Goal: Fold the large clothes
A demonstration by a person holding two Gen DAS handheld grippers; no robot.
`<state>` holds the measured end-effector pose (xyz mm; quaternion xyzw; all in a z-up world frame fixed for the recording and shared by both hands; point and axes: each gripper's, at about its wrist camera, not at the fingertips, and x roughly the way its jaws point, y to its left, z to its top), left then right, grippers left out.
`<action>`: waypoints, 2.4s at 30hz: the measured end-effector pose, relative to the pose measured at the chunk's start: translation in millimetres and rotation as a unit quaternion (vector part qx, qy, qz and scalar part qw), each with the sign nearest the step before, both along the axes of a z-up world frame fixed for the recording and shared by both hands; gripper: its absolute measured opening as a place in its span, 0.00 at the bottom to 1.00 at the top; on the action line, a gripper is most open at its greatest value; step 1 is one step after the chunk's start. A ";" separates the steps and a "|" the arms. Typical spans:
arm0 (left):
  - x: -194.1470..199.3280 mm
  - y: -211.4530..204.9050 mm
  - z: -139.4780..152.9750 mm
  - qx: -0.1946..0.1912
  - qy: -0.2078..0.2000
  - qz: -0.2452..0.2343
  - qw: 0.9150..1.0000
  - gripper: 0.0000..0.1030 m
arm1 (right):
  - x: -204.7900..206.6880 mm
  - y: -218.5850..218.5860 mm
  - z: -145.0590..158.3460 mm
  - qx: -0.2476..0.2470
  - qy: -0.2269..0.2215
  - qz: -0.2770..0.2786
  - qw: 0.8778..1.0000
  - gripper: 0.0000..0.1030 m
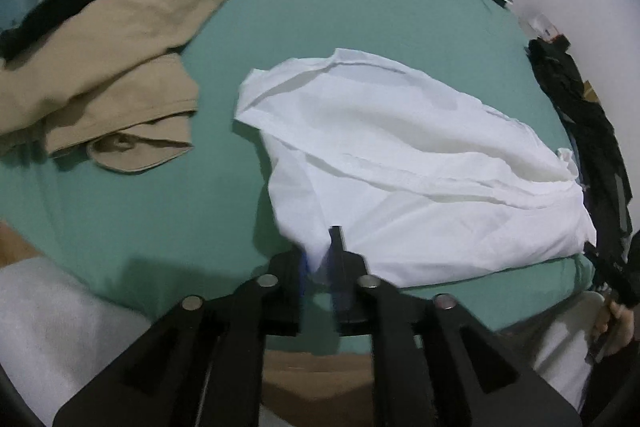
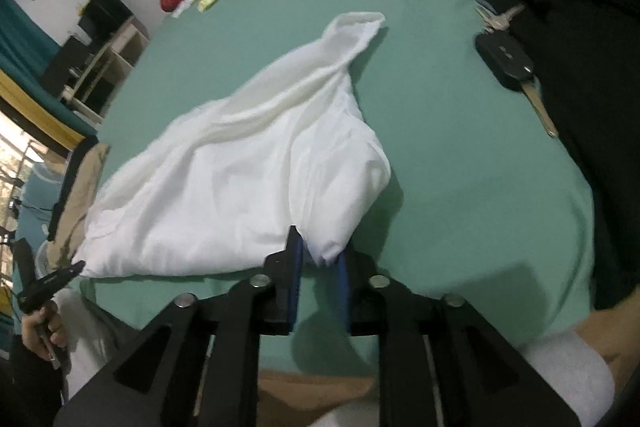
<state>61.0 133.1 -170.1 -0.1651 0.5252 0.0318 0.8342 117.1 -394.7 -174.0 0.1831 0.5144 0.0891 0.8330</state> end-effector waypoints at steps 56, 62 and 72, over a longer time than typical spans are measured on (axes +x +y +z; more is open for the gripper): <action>218.8 -116.5 47.3 0.139 -0.112 -0.223 0.958 0.01 | 174.5 74.4 30.1 -0.126 -0.135 0.162 0.969 0.02; 261.8 -87.4 14.8 0.095 -0.046 -0.157 0.982 0.36 | 217.6 82.2 21.2 -0.175 -0.134 0.153 0.963 0.40; 164.0 -25.6 53.4 0.078 -0.062 -0.097 0.990 0.45 | 160.0 62.7 49.8 -0.136 -0.145 0.106 0.974 0.69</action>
